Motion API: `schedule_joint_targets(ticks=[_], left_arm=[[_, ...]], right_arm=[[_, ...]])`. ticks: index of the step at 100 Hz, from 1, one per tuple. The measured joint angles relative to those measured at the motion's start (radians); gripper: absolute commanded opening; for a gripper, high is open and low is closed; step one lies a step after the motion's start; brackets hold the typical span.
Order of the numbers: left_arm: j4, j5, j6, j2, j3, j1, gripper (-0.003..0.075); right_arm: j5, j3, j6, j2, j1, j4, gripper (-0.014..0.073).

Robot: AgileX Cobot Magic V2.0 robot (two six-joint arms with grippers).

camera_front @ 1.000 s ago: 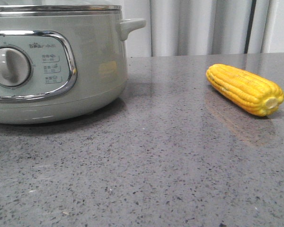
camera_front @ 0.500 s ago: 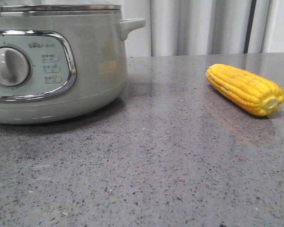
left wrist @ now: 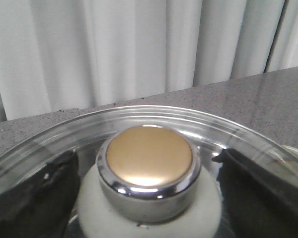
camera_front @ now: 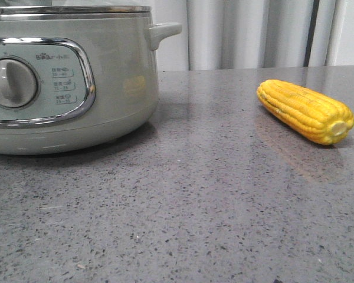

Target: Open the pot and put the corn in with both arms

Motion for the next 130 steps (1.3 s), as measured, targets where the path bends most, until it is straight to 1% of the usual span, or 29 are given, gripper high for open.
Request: schedule_joint_targets(ticks=[7, 14, 21, 28, 43, 66, 80, 88, 98, 107, 119, 130], left_arm=[[0.0, -0.009, 0.0, 0.0, -0.003, 0.0, 0.0277], [-0.002, -0.012, -0.002, 0.002, -0.003, 0.0, 0.0206], [-0.007, -0.012, -0.004, 0.002, -0.003, 0.0, 0.0159], [-0.009, -0.012, -0.005, 0.002, -0.003, 0.0, 0.013], [-0.01, -0.009, -0.005, 0.002, -0.007, 0.0, 0.0123], [-0.011, 0.08, 0.001, -0.005, -0.085, 0.0, 0.0123], [-0.01, 0.108, 0.001, -0.053, -0.139, 0.0, 0.0123], [-0.008, 0.111, 0.001, -0.095, -0.147, 0.02, 0.0123], [-0.008, 0.126, 0.001, -0.146, -0.148, 0.074, 0.0123], [-0.007, 0.137, 0.001, -0.194, -0.148, 0.15, 0.0123], [-0.007, 0.137, 0.001, -0.259, -0.127, 0.29, 0.0123], [-0.007, 0.135, 0.001, -0.306, -0.091, 0.456, 0.0123]], right_arm=[[0.0, 0.0, 0.0, 0.0, 0.0, 0.0, 0.0425], [0.0, 0.0, 0.0, 0.0, 0.0, 0.0, 0.0425], [0.002, 0.0, 0.0, 0.0, 0.0, 0.0, 0.0425], [0.002, 0.0, 0.0, 0.0, 0.0, -0.002, 0.0425], [0.005, 0.0, 0.0, 0.0, 0.0, -0.002, 0.0425], [0.008, 0.0, -0.001, 0.0, 0.0, -0.002, 0.0425], [0.008, 0.0, -0.001, 0.0, 0.0, -0.002, 0.0424], [0.008, 0.0, -0.001, 0.0, 0.0, -0.002, 0.0425], [0.008, 0.0, -0.001, 0.0, 0.0, -0.002, 0.0423], [0.008, 0.0, -0.001, 0.0, 0.0, -0.002, 0.0421], [0.008, 0.0, -0.001, 0.0, 0.0, -0.002, 0.0421], [0.008, 0.0, -0.002, 0.0, 0.0, -0.002, 0.0421]])
